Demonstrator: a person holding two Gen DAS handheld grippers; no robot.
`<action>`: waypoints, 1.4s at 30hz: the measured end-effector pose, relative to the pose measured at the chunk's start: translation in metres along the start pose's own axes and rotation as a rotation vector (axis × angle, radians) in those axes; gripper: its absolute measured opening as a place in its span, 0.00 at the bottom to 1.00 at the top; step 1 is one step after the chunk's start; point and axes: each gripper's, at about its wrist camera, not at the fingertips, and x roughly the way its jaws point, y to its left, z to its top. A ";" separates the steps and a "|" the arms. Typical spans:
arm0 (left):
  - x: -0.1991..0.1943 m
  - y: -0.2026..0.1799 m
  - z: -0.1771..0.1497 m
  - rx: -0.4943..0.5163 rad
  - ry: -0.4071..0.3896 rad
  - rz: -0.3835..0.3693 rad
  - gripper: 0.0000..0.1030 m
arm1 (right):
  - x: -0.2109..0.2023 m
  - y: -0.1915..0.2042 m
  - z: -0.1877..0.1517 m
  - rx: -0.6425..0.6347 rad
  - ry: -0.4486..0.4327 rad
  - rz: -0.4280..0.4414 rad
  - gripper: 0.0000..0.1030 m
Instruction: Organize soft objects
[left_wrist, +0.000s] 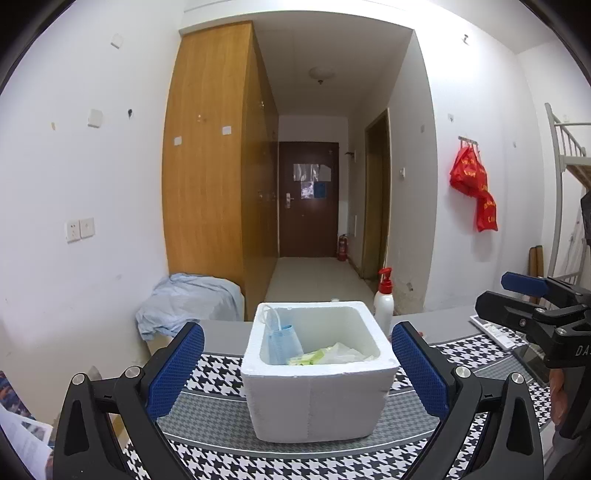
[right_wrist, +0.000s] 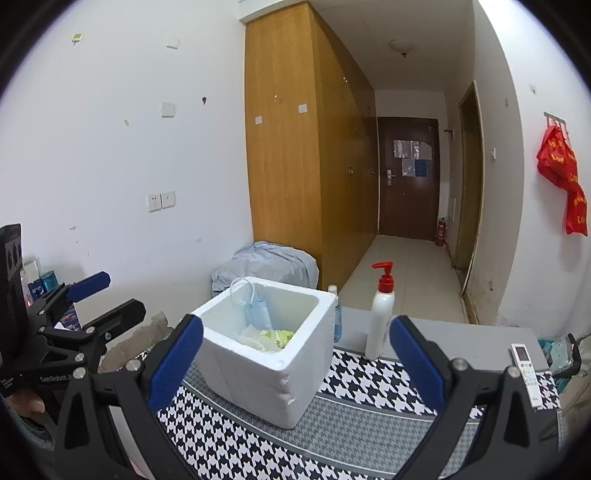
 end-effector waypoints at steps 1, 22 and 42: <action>-0.002 -0.001 0.000 0.000 -0.002 -0.002 0.99 | -0.003 0.001 -0.001 -0.003 -0.003 0.001 0.99; -0.034 -0.017 -0.018 0.003 -0.069 -0.010 0.99 | -0.037 0.017 -0.037 -0.027 -0.061 -0.022 1.00; -0.049 -0.030 -0.049 0.023 -0.071 -0.024 0.99 | -0.052 0.012 -0.069 0.003 -0.076 -0.044 1.00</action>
